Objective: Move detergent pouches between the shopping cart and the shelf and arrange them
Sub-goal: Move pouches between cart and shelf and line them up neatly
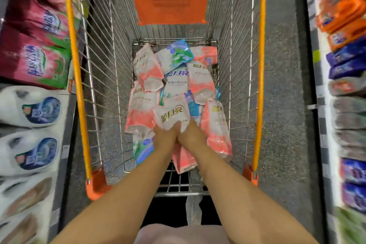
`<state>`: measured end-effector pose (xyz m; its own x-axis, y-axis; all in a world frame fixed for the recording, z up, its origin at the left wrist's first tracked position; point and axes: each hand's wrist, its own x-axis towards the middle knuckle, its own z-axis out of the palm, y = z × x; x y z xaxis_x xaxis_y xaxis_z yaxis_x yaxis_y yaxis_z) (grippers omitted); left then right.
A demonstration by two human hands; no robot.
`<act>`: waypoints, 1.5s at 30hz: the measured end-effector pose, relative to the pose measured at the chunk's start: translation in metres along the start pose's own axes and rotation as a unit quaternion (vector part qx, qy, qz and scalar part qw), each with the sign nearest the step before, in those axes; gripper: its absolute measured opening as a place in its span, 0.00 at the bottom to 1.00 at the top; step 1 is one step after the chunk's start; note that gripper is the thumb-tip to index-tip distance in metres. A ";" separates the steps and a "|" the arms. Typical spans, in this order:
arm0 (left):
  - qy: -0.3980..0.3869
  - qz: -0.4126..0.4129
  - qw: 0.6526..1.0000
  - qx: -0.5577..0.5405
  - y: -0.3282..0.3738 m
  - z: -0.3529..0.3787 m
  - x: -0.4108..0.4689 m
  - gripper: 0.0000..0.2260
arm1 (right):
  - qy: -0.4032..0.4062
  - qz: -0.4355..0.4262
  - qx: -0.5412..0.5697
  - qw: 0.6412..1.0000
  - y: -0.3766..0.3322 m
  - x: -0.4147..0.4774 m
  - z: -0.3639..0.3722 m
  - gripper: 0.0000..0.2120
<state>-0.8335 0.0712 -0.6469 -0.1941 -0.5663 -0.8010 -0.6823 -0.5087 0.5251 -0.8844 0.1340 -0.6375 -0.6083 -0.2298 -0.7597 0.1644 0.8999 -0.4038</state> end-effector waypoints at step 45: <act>0.505 0.614 0.549 -0.257 -0.053 -0.623 -0.576 0.14 | -0.208 -0.764 0.218 0.571 -0.270 -0.755 0.182 0.35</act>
<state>-0.2461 0.0201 -0.0342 0.3819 -0.6257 0.6802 -0.1343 0.6907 0.7106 -0.3280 -0.0028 -0.0479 -0.0784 -0.7723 0.6304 -0.0790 -0.6256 -0.7762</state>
